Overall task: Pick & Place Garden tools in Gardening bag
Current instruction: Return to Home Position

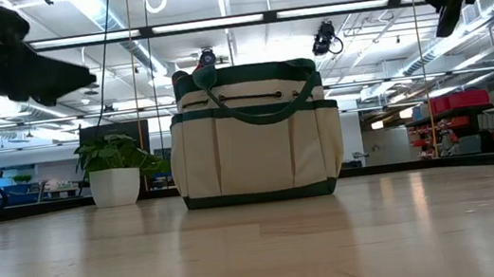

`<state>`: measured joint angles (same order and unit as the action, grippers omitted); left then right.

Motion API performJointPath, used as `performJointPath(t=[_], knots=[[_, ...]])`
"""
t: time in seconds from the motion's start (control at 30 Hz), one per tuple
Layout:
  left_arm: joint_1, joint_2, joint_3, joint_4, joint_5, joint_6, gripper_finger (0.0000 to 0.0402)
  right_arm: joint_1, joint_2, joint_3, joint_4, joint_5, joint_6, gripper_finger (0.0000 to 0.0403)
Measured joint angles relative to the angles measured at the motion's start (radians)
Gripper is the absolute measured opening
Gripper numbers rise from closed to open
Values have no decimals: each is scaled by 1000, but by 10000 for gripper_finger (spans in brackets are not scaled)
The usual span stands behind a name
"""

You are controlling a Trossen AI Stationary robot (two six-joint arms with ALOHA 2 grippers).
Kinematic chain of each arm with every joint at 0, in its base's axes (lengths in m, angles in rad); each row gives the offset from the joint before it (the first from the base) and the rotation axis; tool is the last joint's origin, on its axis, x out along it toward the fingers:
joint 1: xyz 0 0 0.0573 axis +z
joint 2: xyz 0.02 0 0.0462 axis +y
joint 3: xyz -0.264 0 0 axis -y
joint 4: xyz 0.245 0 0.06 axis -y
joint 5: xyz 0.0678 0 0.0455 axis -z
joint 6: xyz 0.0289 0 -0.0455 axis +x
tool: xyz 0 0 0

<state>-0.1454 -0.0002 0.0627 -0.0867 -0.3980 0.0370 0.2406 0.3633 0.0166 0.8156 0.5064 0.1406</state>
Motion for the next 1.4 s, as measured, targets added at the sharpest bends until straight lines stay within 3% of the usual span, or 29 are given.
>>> performJointPath(t=[0.17,0.6,1.1,1.23,1.4], knots=[[52,1,-54,172,-1,0,167,-23,-86,0,4,1,0,96],[167,1,-54,173,0,0,167,-93,-307,0,-2,-18,0,96],[309,2,-55,174,-1,0,167,-209,-363,0,50,-17,0,96],[308,2,-55,175,0,0,167,-211,-358,1,-67,-26,2,96],[308,5,-55,176,2,0,167,-210,-343,-1,-389,-18,8,96]])
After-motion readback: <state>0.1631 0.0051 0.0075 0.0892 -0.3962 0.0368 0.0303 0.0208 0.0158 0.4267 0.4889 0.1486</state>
